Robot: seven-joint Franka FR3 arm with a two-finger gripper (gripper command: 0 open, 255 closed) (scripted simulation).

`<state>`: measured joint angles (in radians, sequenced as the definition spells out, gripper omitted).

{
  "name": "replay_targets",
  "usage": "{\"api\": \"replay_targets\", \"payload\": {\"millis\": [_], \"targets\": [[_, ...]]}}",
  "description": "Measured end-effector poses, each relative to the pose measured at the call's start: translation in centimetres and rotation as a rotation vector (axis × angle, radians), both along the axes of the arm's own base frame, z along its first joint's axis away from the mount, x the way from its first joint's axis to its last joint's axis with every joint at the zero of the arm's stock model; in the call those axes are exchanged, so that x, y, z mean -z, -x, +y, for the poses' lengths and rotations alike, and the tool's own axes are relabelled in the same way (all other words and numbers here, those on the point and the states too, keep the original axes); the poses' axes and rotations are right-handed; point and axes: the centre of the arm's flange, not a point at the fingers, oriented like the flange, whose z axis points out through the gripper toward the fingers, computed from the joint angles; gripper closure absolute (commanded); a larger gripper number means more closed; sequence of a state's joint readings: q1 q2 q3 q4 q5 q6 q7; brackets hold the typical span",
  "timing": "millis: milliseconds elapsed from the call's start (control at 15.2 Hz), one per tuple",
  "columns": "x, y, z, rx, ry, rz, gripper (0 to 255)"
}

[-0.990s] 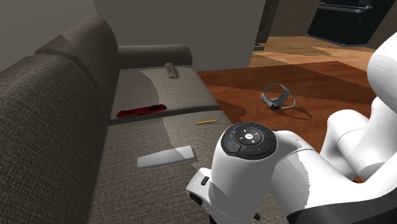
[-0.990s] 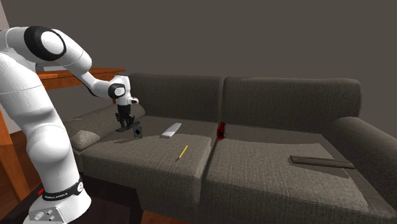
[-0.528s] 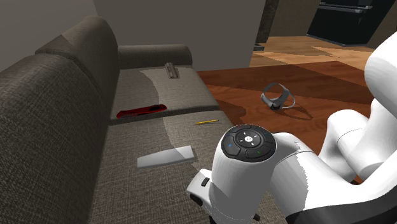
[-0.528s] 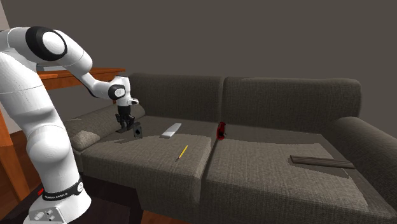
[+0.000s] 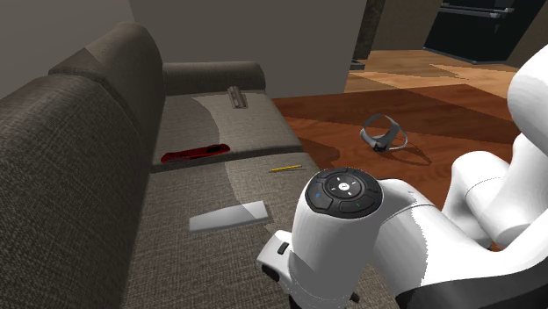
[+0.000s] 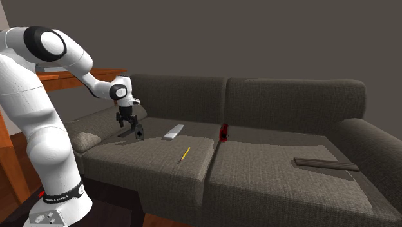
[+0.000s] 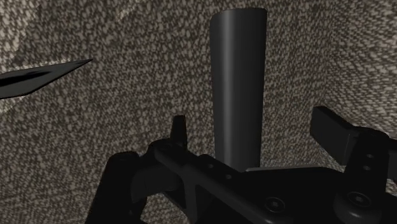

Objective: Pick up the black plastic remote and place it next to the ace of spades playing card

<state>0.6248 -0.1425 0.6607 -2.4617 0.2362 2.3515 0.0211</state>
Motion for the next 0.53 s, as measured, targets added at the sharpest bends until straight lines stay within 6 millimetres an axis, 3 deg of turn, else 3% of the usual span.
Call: {"api": "replay_targets", "payload": {"millis": [264,528], "targets": [[-3.7,-0.2,-0.2,0.0,-0.001,0.0,0],[-4.3,-0.2,-0.2,0.0,0.0,0.0,0]]}}
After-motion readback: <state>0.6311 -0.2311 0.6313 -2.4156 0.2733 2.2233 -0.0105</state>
